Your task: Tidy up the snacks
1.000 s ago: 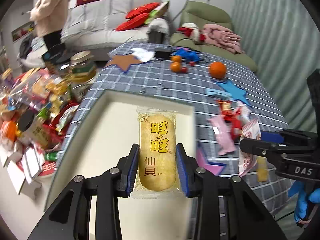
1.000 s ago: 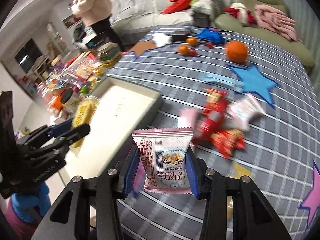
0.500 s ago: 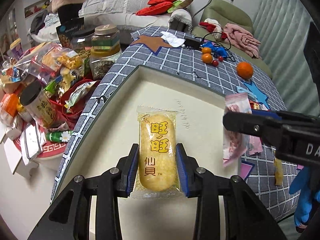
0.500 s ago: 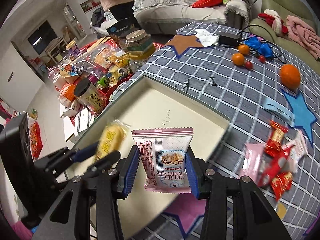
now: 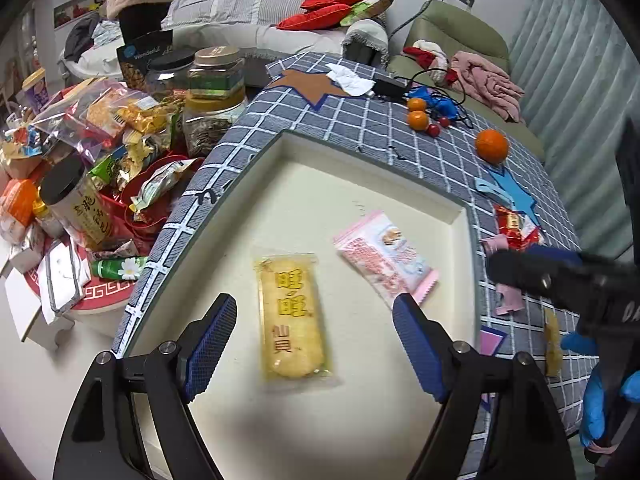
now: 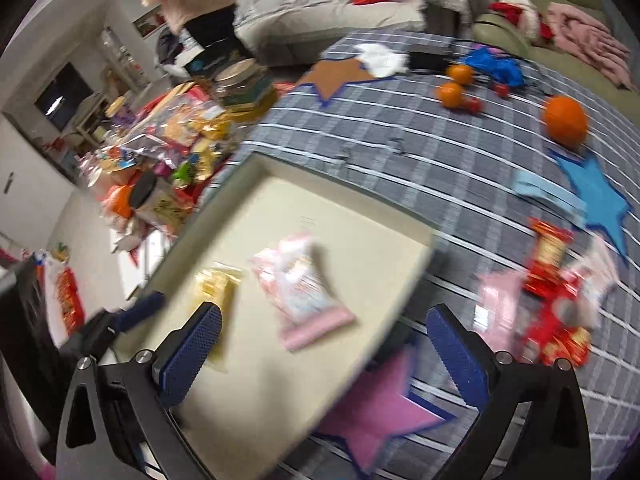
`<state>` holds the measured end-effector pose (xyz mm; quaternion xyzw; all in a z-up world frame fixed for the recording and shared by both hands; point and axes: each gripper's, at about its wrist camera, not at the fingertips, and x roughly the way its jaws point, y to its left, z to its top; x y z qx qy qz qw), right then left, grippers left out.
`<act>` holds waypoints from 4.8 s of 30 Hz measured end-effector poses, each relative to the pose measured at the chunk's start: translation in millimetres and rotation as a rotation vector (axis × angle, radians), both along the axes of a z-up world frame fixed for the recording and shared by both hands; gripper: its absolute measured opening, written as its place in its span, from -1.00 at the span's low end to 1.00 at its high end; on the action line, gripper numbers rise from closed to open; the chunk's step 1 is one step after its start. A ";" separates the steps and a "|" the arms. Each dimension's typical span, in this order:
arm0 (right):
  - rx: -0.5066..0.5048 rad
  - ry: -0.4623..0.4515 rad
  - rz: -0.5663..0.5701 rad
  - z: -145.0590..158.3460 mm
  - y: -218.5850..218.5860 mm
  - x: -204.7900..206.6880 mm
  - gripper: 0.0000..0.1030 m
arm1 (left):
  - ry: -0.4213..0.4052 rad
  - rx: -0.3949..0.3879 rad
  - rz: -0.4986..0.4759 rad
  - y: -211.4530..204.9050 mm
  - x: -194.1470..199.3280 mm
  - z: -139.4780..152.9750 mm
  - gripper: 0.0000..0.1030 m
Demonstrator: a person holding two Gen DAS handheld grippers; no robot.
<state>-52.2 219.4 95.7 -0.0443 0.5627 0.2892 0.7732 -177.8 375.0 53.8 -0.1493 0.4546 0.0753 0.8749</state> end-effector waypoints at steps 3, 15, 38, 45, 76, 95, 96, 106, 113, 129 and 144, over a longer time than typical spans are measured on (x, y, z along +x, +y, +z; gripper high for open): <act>-0.045 -0.026 -0.082 -1.7 -43.4 -2.7 1.00 | -0.008 0.009 -0.031 -12.5 1.9 6.9 0.62; -0.182 0.052 -0.346 -43.0 -178.2 -11.2 1.00 | 0.010 0.023 -0.308 -131.0 21.1 19.3 0.64; -0.245 -0.103 -0.290 -61.1 -225.2 -17.3 1.00 | 0.157 0.150 -0.263 -206.8 107.5 -47.2 0.64; -0.246 -0.098 -0.287 -61.7 -224.5 -20.5 1.00 | 0.127 0.164 -0.272 -207.6 104.5 -44.0 -0.08; -0.238 -0.121 -0.314 -61.6 -259.8 -39.0 1.00 | 0.110 0.182 -0.362 -234.0 56.6 -55.2 1.00; -0.183 -0.223 -0.265 -64.6 -258.8 -49.6 1.00 | 0.006 0.194 -0.336 -235.3 45.9 -55.6 1.00; -0.183 -0.224 -0.265 -64.1 -259.2 -51.2 1.00 | 0.006 0.193 -0.337 -235.0 46.0 -55.8 1.00; -0.183 -0.224 -0.264 -64.7 -259.4 -51.3 1.00 | 0.002 0.194 -0.334 -235.2 44.6 -55.6 1.00; -0.182 -0.225 -0.264 -64.7 -259.3 -51.6 1.00 | 0.002 0.194 -0.334 -235.1 44.2 -56.0 1.00; -0.182 -0.226 -0.265 -65.1 -259.3 -53.0 1.00 | 0.001 0.194 -0.334 -235.0 43.3 -56.5 1.00; -0.181 -0.227 -0.265 -65.6 -259.4 -53.2 1.00 | 0.000 0.194 -0.334 -235.1 42.5 -57.2 1.00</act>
